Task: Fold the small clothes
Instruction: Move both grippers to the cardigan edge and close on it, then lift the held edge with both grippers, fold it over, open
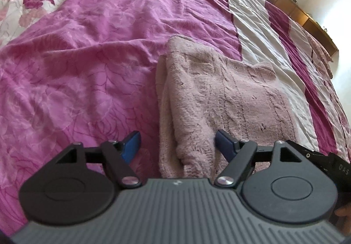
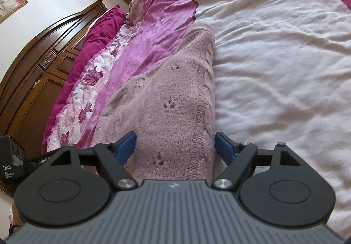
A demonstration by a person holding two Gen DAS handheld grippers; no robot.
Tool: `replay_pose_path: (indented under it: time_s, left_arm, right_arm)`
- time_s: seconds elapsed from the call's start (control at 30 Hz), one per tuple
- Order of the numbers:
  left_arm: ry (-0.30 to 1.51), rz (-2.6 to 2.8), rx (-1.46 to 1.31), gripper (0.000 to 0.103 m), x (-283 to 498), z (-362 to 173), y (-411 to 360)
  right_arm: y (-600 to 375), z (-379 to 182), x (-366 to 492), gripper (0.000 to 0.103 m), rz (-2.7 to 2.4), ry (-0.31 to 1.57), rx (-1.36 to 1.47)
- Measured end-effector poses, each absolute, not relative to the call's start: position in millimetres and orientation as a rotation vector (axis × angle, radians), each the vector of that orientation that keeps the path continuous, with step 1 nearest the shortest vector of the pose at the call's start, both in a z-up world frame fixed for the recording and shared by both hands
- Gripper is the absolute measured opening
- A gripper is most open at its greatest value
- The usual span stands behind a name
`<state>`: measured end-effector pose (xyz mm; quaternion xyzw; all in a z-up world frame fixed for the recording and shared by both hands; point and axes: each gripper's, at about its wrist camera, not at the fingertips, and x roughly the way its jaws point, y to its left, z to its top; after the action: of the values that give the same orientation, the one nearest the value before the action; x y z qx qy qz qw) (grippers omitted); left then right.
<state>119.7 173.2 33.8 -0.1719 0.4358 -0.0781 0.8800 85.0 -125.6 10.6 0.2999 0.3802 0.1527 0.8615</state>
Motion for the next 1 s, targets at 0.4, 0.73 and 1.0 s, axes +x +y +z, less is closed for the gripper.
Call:
replay_pose_path:
  time_s: [0.4,0.73,1.0]
  left_arm:
    - [0.917,-0.171,-0.417,0.081,122.6,26.6,175.2]
    - [0.948,-0.285,-0.539,0.080,128.5,13.3,167.9]
    - [0.930,-0.312,-0.617,0.041,122.9,18.3,180.3]
  right_arm:
    - [-119.4,3.2,97.3,0.083,0.343,0.816,0.639]
    - [-118.6,-0.6,117.3,0.086,0.348,0.847,0.726]
    - [-123.6,2.6,114.9,0.058,0.356,0.831,0.730]
